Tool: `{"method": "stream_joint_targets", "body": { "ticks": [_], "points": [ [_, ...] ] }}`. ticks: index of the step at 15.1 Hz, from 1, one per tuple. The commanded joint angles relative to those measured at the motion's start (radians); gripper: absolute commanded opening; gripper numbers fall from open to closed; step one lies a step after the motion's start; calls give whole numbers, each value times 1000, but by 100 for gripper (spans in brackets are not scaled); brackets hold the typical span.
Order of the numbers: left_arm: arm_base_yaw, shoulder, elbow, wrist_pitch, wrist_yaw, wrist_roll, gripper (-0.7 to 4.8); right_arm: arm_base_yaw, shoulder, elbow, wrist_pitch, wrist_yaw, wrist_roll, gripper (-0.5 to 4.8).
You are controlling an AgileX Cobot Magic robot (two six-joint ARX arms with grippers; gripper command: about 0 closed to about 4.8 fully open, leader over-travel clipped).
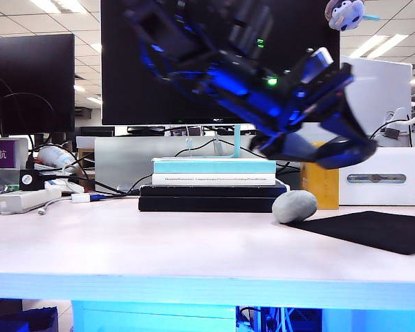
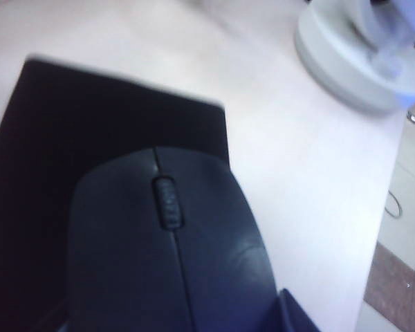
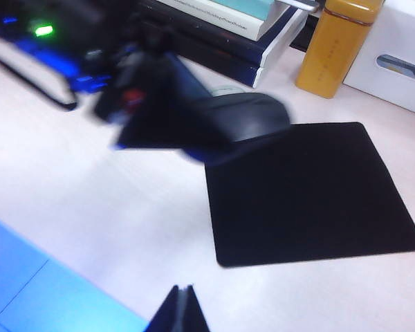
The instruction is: Place the black mouse on the black mouse pad.
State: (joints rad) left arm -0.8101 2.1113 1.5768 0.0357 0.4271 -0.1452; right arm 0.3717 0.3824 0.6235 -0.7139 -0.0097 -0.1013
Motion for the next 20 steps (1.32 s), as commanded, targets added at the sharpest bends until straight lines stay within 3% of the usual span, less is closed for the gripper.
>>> {"method": "stream_joint_targets", "body": {
  "ticks": [1, 15, 20],
  "points": [
    [-11, 41, 63, -14, 25, -2, -5, 0, -20, 5, -32, 61, 4, -6],
    [-18, 218, 204, -27, 42, -29, -5, 0, -27, 5, -60, 52, 26, -6],
    [-18, 241, 209, -26, 41, -40, -5, 0, -2, 4, 37, 62, -5, -6]
  ]
}}
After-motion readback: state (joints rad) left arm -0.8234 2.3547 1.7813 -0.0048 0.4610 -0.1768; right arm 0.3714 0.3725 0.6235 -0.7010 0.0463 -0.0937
